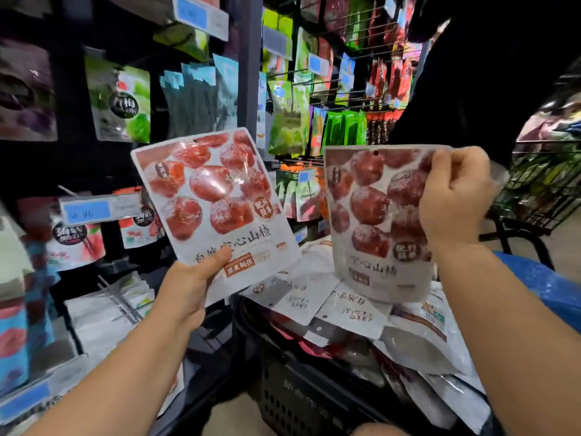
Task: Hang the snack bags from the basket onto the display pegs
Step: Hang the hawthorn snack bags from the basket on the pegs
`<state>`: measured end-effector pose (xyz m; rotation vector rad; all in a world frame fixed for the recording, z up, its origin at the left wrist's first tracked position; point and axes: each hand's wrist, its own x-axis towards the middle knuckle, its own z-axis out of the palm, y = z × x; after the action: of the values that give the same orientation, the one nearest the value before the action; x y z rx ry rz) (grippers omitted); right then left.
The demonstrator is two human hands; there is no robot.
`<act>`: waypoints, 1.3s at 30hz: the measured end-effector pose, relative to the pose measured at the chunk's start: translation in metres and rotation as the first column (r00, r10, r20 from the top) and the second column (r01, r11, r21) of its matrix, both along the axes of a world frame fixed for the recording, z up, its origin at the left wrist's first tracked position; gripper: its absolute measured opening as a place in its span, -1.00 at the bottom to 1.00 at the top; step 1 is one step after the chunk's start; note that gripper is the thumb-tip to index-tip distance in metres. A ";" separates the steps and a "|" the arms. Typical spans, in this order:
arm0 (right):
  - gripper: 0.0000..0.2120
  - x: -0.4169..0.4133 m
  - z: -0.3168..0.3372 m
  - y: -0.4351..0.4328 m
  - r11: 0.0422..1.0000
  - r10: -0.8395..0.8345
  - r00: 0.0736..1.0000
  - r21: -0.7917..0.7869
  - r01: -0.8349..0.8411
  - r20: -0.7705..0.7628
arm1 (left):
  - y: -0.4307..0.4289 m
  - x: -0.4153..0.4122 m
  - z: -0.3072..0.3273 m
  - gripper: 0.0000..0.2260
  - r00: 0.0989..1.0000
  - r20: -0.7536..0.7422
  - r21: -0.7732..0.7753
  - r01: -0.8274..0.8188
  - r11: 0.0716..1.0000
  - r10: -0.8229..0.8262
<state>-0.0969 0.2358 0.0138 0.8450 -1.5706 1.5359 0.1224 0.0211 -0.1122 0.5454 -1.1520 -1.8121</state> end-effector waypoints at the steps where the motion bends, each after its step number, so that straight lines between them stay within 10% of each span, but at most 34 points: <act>1: -0.79 -0.001 0.006 -0.003 1.000 -0.010 1.000 -0.018 0.011 0.019 | 0.002 -0.002 0.003 -0.69 1.000 -0.005 -0.039 -0.014 0.999 0.014; 16: -0.63 0.035 0.032 -0.082 0.952 0.166 0.944 0.204 -0.230 0.286 | 0.017 0.030 0.023 -0.60 0.988 0.136 -0.455 -0.006 0.891 0.076; 21: -0.59 0.066 0.029 -0.125 0.906 0.265 0.905 0.236 -0.352 0.333 | 0.015 0.063 0.031 -0.36 0.974 0.111 -0.413 -0.136 0.900 0.198; 26: -0.58 0.107 0.029 -0.165 0.874 0.321 0.889 0.260 -0.411 0.328 | 0.005 0.103 0.032 -0.84 0.964 0.104 -0.320 -0.199 0.926 0.243; 31: -0.57 0.157 0.035 -0.200 0.834 0.432 0.866 0.254 -0.490 0.252 | -0.013 0.145 0.034 -0.70 0.916 0.155 -0.348 -0.300 0.888 0.370; 35: -0.71 0.189 0.050 -0.220 0.667 0.694 0.677 0.133 -0.733 0.247 | -0.025 0.178 0.053 -0.54 0.838 0.104 -0.392 -0.461 0.796 0.536; 37: -0.86 0.200 0.053 -0.226 0.430 0.837 0.427 0.073 -0.900 0.343 | -0.031 0.190 0.061 -0.54 0.829 0.070 -0.376 -0.494 0.784 0.555; 39: -0.59 0.208 0.052 -0.232 0.175 0.882 0.200 0.099 -0.980 0.427 | -0.034 0.205 0.069 -0.57 0.803 0.051 -0.375 -0.535 0.757 0.593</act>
<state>0.1113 0.0039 0.0654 2.2746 -1.5518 2.3161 0.3275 -0.0130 -0.0430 0.7531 -1.2157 -1.0244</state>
